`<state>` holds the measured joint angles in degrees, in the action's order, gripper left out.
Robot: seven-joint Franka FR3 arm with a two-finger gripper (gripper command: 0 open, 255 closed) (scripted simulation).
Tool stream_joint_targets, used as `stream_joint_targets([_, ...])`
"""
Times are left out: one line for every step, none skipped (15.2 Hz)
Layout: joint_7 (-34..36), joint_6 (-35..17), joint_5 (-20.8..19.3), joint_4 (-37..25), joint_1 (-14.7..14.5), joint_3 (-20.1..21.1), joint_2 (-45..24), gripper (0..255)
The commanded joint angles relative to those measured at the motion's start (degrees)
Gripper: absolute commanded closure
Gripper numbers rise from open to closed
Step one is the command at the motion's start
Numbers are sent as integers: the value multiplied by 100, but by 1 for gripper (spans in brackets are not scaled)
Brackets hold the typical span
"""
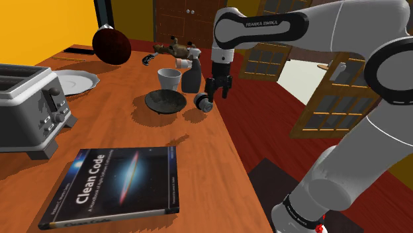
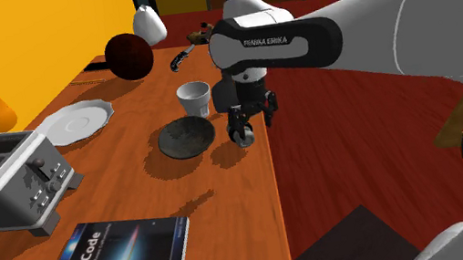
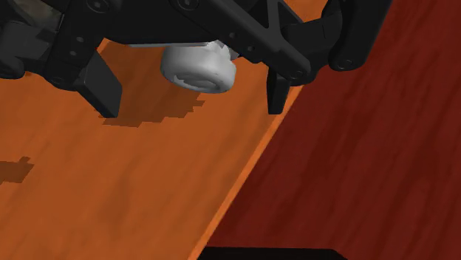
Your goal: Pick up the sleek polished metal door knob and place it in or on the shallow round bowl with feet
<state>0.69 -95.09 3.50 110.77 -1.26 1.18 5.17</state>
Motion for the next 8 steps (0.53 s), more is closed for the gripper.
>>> stream_joint_targets([101,-29,21,-482,-9,15,-511,0])
stream_joint_targets([149,-17,29,-727,-13,20,-745,0])
stream_joint_targets([196,3,37,-982,-18,24,-981,0])
stream_joint_targets([202,6,38,-1016,-19,23,-1012,0])
stream_joint_targets([200,-73,39,-926,-22,25,-1001,0])
stream_joint_targets([199,-152,41,-836,-24,27,-989,0])
stream_joint_targets([198,-230,42,-751,-26,29,-983,0])
stream_joint_targets([197,-308,44,-666,-29,31,-975,0])
